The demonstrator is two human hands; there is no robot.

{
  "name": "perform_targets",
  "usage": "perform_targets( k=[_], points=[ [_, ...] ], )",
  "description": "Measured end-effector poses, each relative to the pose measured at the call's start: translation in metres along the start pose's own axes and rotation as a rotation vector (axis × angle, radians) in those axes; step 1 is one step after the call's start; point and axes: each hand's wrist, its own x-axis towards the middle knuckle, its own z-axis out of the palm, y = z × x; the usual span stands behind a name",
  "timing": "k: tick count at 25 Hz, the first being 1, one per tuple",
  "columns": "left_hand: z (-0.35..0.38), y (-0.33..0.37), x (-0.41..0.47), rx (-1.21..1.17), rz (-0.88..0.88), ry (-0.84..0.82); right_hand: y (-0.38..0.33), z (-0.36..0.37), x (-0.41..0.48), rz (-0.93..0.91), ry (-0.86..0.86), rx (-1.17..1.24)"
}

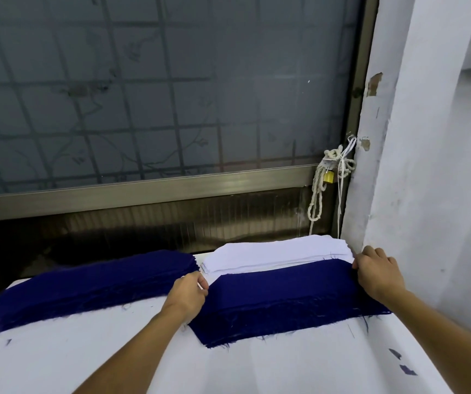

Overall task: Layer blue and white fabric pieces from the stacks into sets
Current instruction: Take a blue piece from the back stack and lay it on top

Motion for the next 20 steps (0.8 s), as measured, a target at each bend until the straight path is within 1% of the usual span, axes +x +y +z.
perform_targets(
  k=[2, 5, 8, 11, 14, 20],
  points=[
    [-0.012, -0.006, 0.004, -0.013, 0.016, 0.065, -0.012, -0.006, 0.004, -0.024, 0.061, -0.015],
    [-0.042, -0.021, 0.013, -0.035, 0.043, 0.188, -0.054, -0.025, 0.009, -0.072, 0.109, 0.203],
    [-0.076, -0.043, 0.021, -0.048, 0.052, 0.271, -0.113, -0.045, 0.013, -0.155, 0.145, 0.394],
    [-0.104, -0.074, 0.028, -0.014, 0.038, 0.308, -0.182, -0.056, 0.016, -0.211, 0.070, 0.542],
    [-0.121, -0.106, 0.034, 0.046, 0.005, 0.301, -0.246, -0.056, 0.017, -0.254, -0.011, 0.654],
    [-0.138, -0.174, 0.049, 0.166, -0.072, 0.262, -0.345, -0.045, 0.029, -0.426, -0.085, 0.695]
  ],
)
